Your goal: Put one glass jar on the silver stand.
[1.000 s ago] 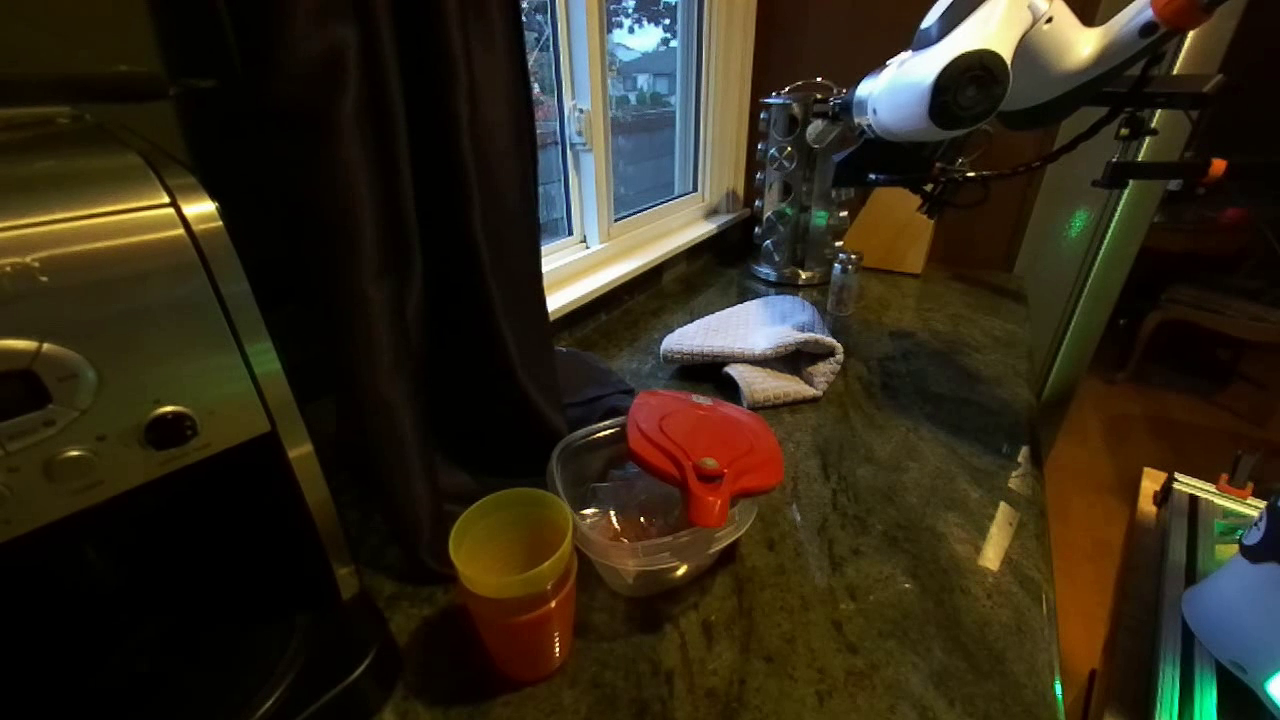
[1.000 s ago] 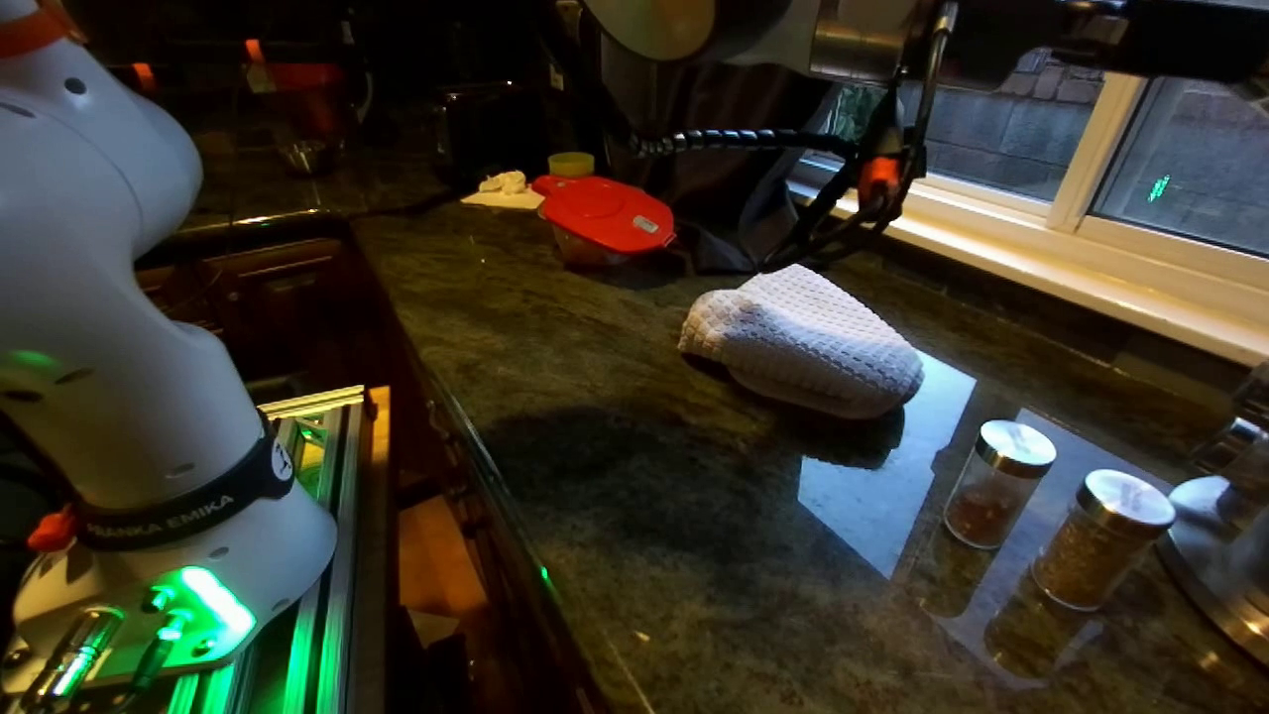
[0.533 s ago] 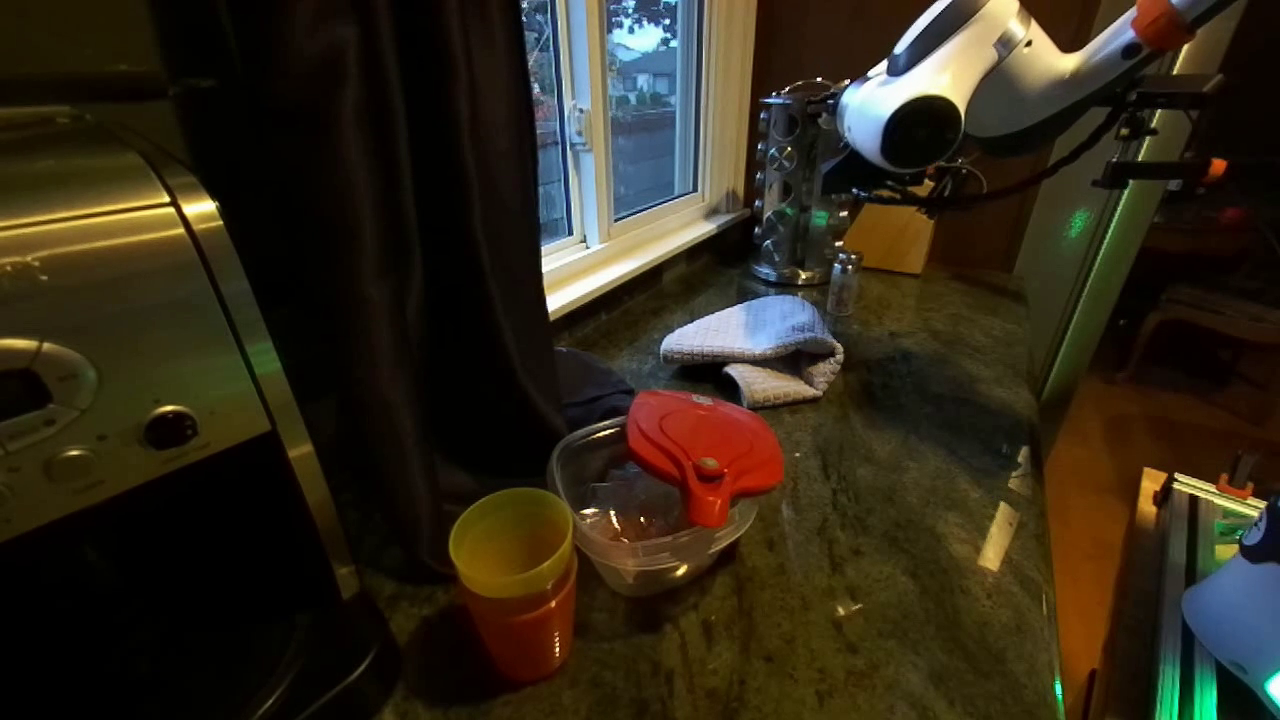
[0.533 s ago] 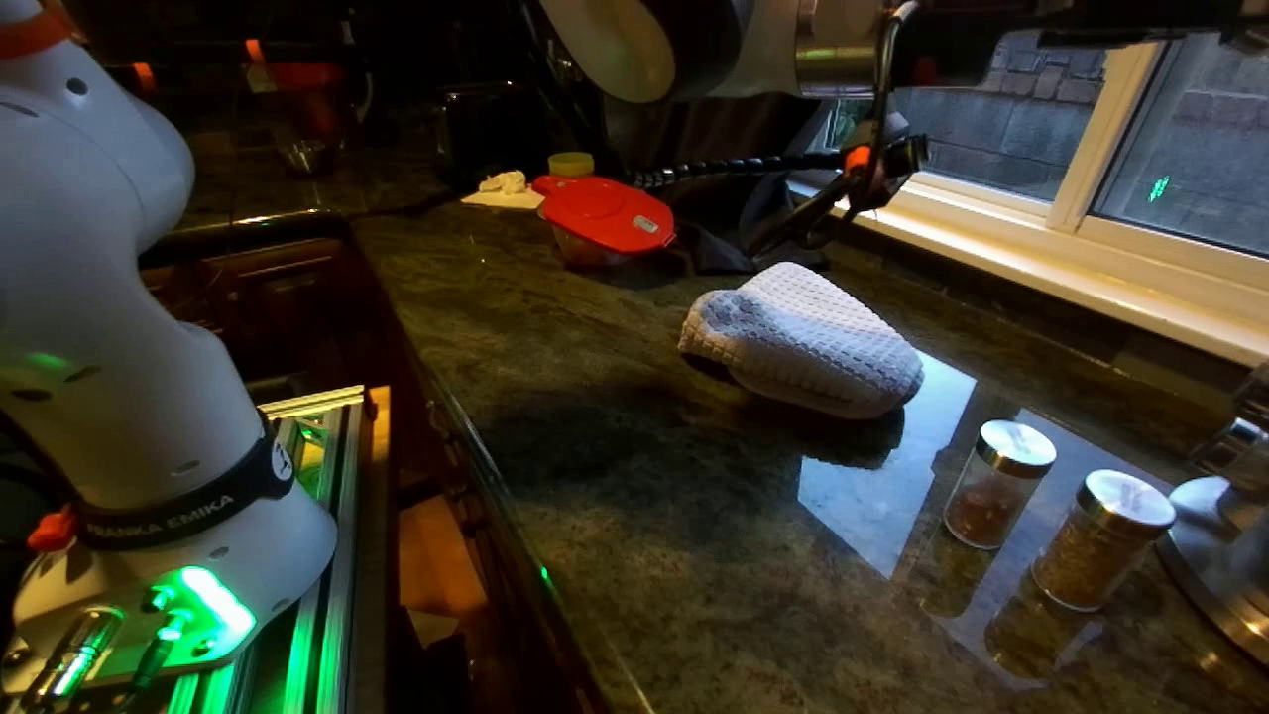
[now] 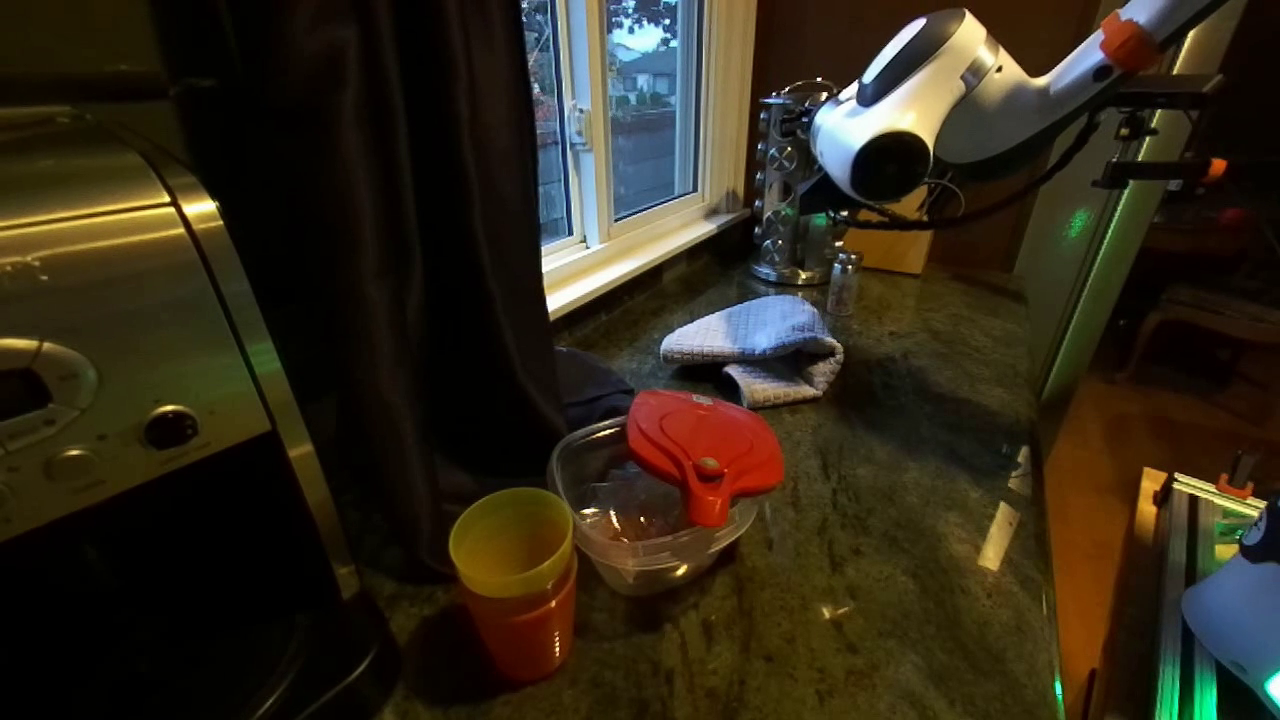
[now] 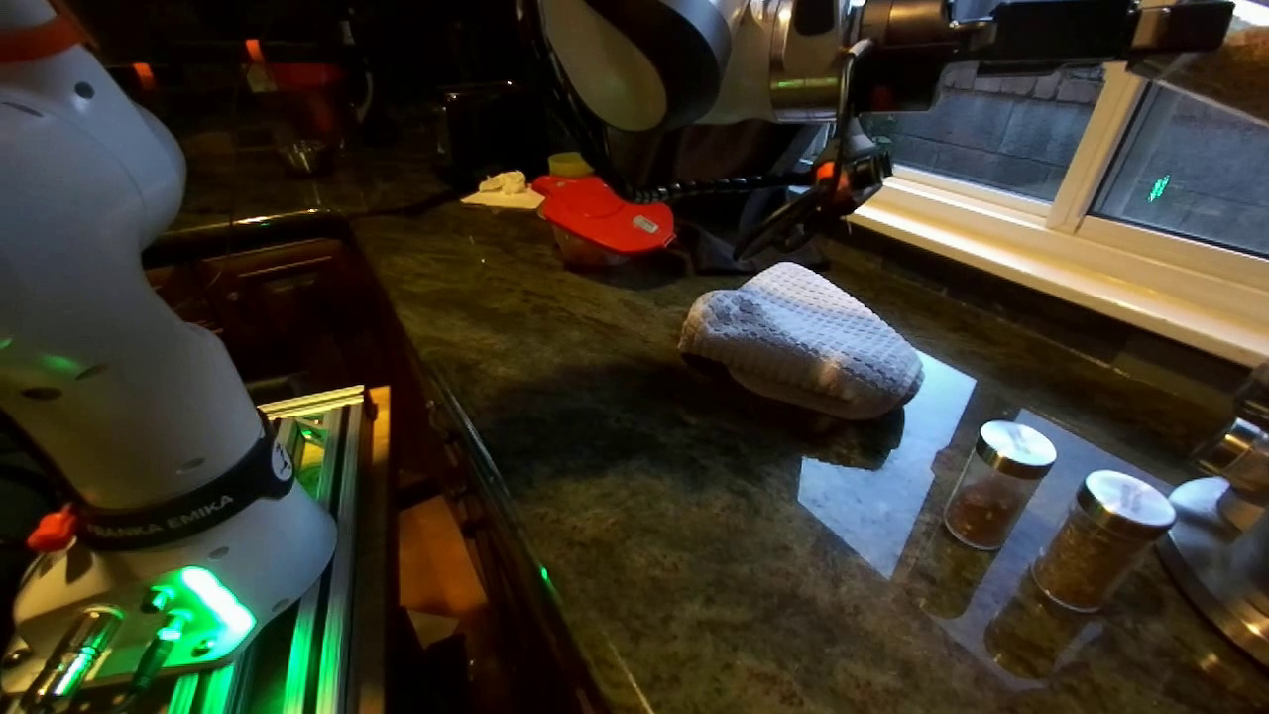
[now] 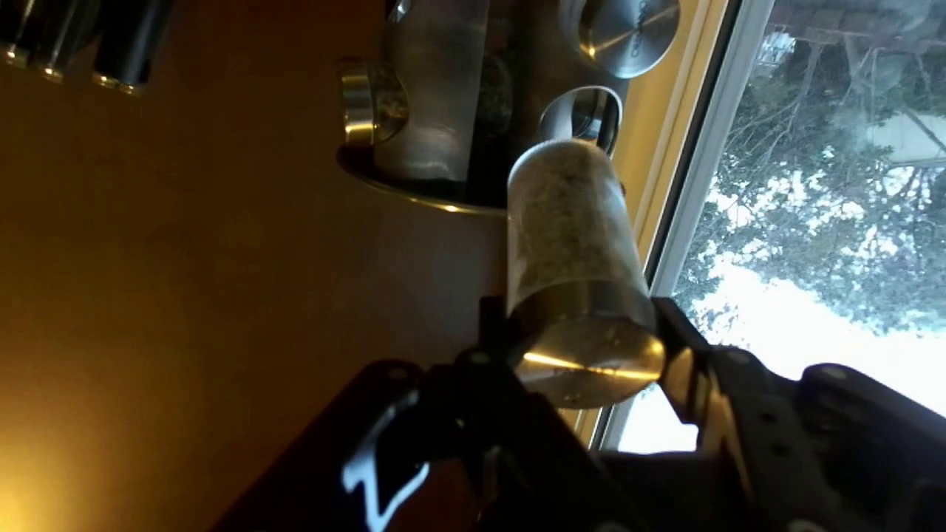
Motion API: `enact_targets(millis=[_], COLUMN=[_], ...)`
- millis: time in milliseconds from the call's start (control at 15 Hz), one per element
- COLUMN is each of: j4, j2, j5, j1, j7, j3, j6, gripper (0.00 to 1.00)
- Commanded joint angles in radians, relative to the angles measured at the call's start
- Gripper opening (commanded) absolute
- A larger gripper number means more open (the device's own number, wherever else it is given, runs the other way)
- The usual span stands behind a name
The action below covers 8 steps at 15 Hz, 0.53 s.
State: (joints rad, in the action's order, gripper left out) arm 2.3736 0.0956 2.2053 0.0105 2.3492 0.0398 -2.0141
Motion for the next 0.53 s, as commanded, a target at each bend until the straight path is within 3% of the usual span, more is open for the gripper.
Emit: enact_targets(millis=[0,467], j4=[-0.057,-0.184], j2=[-0.059,-0.160], j5=[-0.051,-0.144], j1=[-0.008,-0.011], j7=[-0.036,-0.128], j3=[-0.007,-0.036], j6=[0.016,0.085], gripper=[0.24,0.24])
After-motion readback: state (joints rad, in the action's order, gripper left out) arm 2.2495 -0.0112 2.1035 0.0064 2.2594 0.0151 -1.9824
